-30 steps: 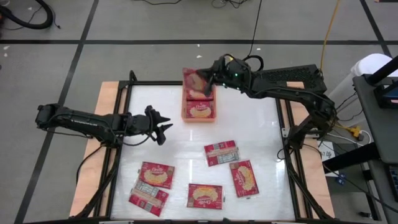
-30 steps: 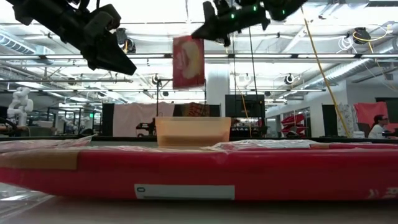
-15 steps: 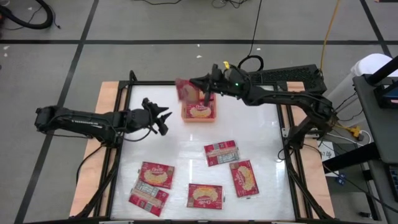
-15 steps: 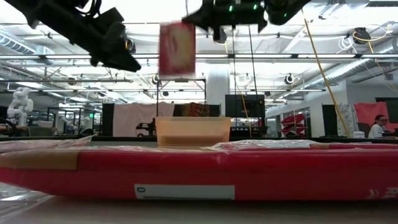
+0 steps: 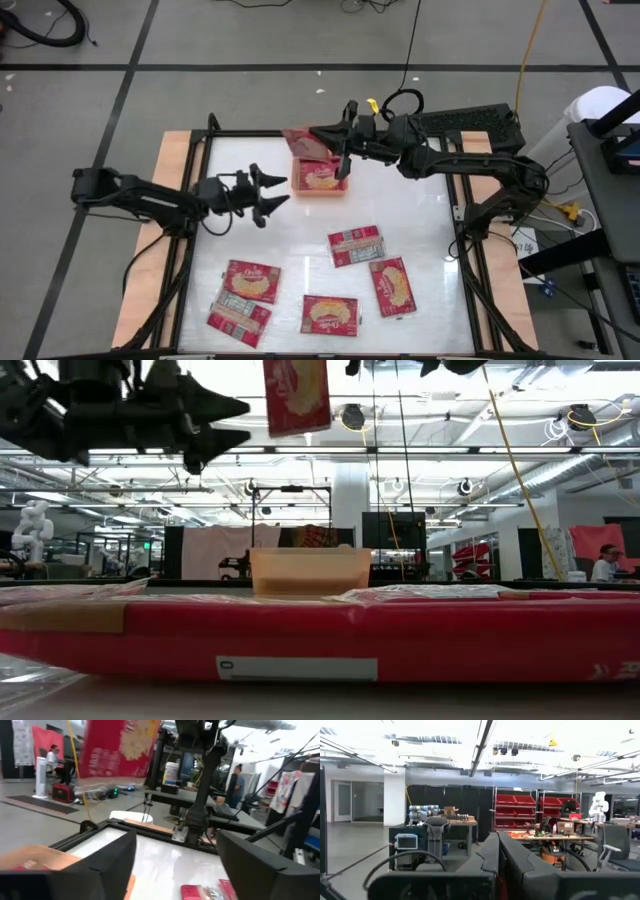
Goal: Sort popcorn bags into baskets
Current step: Put the red popcorn bag into the orange bin
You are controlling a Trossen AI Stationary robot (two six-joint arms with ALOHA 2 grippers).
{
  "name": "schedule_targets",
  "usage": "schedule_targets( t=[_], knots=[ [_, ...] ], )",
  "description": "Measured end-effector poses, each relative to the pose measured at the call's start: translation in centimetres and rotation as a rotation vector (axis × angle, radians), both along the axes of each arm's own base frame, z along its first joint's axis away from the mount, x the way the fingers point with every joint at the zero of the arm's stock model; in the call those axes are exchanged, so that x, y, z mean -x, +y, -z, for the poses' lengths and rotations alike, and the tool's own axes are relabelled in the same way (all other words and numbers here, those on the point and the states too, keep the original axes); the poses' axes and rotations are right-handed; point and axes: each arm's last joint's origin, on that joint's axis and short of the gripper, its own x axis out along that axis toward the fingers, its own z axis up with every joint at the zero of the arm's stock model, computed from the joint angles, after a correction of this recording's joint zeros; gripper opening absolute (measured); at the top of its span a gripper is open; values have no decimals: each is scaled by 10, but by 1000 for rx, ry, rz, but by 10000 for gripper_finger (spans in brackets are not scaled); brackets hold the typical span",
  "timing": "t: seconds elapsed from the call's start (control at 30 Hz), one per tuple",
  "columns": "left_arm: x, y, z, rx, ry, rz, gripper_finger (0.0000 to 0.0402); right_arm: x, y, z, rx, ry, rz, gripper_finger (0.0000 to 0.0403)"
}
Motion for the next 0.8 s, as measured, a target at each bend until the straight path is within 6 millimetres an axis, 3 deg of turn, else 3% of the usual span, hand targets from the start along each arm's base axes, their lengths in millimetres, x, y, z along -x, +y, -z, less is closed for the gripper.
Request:
schedule_targets(
  t=[0.1, 0.2, 0.47, 0.63, 0.8],
  knots=[
    [-12, 0, 3, 3, -4, -37, 310, -1, 2, 0, -6, -2, -7, 0],
    [-27, 2, 6, 2, -6, -54, 313, -1, 5, -1, -5, -14, -16, 0],
    [-57, 10, 4, -37, 4, -3, 244, -4, 12, 4, -20, 42, -60, 0],
    [-54, 8, 18, -4, 113, 70, 173, -2, 19, 32, -129, 391, -131, 0],
    [-46, 1, 37, 37, 246, 143, 119, 10, 36, 82, -322, 829, 8, 4]
  ],
)
